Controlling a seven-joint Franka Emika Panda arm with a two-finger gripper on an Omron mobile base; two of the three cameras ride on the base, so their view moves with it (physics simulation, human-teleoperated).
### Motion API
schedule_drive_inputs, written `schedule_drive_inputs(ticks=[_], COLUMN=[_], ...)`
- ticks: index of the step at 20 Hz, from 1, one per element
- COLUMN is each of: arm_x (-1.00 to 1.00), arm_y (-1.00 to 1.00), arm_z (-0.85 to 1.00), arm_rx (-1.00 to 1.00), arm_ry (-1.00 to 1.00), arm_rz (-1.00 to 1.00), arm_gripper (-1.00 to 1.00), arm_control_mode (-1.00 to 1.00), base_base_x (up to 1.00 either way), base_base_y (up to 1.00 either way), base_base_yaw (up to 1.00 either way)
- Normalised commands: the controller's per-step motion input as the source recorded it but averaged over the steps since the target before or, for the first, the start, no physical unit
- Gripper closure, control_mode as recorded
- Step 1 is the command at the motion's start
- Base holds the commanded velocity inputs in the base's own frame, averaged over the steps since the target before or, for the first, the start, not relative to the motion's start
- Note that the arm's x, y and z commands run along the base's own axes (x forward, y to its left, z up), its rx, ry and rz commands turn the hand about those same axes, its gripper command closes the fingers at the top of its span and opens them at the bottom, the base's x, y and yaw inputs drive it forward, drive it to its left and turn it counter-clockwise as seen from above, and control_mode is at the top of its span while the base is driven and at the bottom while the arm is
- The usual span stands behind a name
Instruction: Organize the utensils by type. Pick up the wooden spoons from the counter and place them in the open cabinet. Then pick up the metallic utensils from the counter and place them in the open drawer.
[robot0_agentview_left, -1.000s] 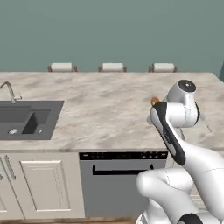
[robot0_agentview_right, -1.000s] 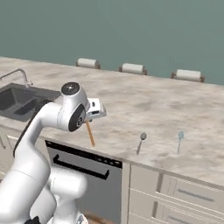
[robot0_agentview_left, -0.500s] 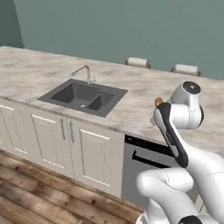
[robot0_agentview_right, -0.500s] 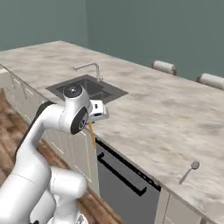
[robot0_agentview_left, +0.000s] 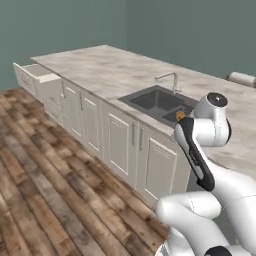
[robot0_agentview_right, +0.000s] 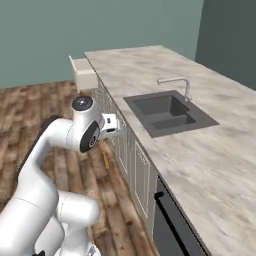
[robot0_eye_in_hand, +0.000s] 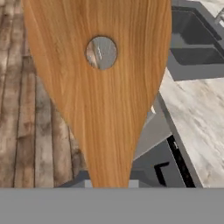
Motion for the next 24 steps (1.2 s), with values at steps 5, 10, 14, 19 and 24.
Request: schedule_drive_inputs(ticks=[5,10,14,19,24], arm_x=[0.0,0.0,0.0,0.0,0.0], arm_y=[0.0,0.0,0.0,0.0,0.0], arm_z=[0.0,0.0,0.0,0.0,0.0], arm_rx=[0.0,0.0,0.0,0.0,0.0], arm_ry=[0.0,0.0,0.0,0.0,0.0], arm_rz=[0.0,0.0,0.0,0.0,0.0], arm_gripper=[1.0,1.0,1.0,1.0,1.0], arm_control_mode=[1.0,1.0,1.0,1.0,1.0], base_base_x=[0.08,0.42,0.68,0.76,0.78], base_base_y=[0.07,0.22,0.37,0.42,0.49], base_base_yaw=[0.54,0.48,0.39,0.31,0.26])
